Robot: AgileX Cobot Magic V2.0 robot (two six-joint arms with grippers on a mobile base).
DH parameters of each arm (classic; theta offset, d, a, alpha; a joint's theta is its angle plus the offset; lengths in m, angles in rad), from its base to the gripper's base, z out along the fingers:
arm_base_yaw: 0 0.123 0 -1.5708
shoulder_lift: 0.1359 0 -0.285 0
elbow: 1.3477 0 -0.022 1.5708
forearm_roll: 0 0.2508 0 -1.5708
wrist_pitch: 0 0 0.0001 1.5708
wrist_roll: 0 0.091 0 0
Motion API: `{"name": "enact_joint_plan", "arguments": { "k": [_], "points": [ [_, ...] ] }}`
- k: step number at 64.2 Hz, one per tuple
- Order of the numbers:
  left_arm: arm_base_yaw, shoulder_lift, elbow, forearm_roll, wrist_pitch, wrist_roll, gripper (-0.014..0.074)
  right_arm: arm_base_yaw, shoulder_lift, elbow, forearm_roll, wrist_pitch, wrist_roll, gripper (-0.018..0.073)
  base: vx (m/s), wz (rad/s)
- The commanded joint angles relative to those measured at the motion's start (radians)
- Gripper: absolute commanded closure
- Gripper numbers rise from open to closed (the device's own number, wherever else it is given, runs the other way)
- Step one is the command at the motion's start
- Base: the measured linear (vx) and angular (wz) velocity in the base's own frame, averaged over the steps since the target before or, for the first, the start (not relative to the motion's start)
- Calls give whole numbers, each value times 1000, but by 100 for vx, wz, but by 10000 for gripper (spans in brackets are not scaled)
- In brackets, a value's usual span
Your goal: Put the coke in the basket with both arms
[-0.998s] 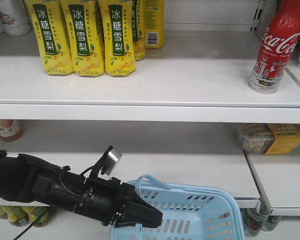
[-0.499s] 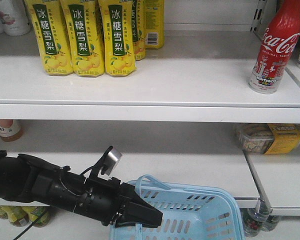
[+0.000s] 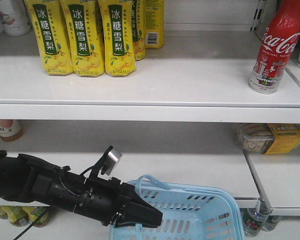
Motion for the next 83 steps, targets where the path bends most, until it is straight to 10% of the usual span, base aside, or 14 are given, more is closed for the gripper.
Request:
{"name": "enact_joint_plan", "arguments": {
  "k": [1,40,83],
  "points": [
    [-4,-50,-16,-74,94,7,602,-5,17,-33,-12,-75,-7,504,0,0],
    [-4,-50,-16,-74,94,7,602,-5,17,-33,1,-74,-6,37,0,0],
    [-4,-50,-16,-74,94,7,602,-5,107,-68,180,-233,-17,20,0,0]
  ]
}}
